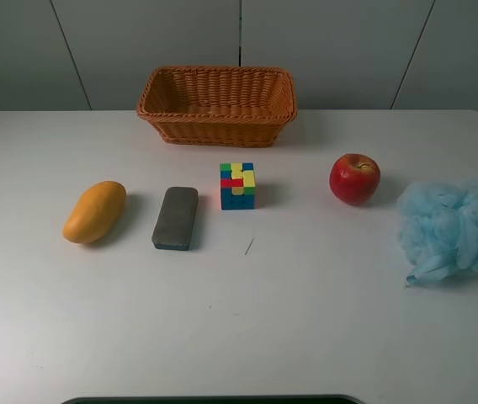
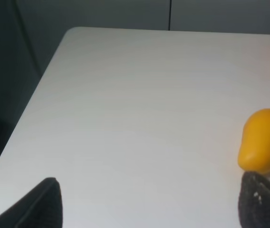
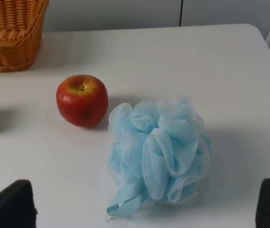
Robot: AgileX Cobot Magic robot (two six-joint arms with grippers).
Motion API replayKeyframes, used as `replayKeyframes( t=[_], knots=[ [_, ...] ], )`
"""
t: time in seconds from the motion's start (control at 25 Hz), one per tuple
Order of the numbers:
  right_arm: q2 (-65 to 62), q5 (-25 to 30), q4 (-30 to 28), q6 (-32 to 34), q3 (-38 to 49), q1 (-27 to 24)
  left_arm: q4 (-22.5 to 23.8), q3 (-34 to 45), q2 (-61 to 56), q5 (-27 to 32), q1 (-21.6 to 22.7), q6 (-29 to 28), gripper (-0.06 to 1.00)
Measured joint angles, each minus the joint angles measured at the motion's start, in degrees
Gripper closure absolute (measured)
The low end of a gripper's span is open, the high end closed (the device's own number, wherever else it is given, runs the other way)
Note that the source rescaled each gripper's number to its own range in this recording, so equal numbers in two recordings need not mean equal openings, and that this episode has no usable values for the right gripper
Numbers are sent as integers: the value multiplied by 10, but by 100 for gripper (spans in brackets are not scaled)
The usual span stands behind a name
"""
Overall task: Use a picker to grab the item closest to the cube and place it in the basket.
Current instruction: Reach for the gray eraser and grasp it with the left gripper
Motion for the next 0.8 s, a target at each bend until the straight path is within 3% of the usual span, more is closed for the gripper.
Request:
replayKeyframes(
  t=[0.64, 0.8],
  knots=[
    [0, 0, 0, 0, 0, 0, -9, 18, 1, -10, 0, 0, 2],
    [0, 0, 0, 0, 0, 0, -32, -12, 0, -45, 0, -1, 2]
  ],
)
